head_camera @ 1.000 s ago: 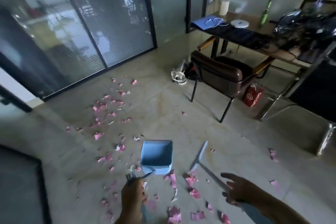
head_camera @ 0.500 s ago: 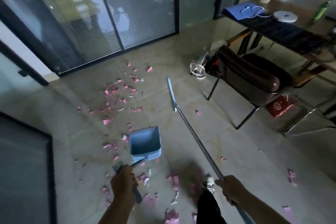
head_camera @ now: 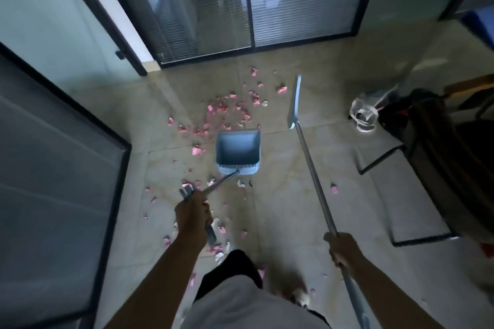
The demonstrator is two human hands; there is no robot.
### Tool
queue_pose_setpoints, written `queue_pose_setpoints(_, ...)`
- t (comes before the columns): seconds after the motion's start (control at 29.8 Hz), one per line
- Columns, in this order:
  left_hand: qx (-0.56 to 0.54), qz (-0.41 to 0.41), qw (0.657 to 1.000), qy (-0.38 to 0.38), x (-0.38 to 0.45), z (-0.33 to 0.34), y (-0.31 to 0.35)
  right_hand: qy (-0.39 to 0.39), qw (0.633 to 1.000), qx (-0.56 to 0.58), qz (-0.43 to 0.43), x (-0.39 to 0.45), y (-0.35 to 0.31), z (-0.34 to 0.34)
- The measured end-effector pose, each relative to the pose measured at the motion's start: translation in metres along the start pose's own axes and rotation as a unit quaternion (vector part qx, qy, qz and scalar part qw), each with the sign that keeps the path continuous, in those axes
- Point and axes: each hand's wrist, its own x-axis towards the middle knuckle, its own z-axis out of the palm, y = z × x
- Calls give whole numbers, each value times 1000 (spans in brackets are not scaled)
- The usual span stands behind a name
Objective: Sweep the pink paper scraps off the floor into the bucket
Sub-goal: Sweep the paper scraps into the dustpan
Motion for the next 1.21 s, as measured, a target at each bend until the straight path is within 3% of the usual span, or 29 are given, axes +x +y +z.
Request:
queue_pose_setpoints(0.2,5,-15,1000,24,71,61,32,-23,1000,-7,-3,71,-88,-9)
queue_pose_setpoints(0.37,34,-6,999,29,160,123,76,-3,994,-41,101,137,-150,-28)
queue_pose_setpoints(0.57,91,1,995,28,250,184,151,23,988,-76,129,190,-246,-42)
queue_pose_setpoints(0.77,59,0,998,37,310,228,196,19,994,-30,101,242,-343,-46)
queue_pose_setpoints(0.94,24,-8,998,64,361,286,229,36,995,-11,89,330,-431,-51)
queue_pose_setpoints(1.21,-17,-24,987,155,422,390,280,-23,995,-14,96,498,-608,-80)
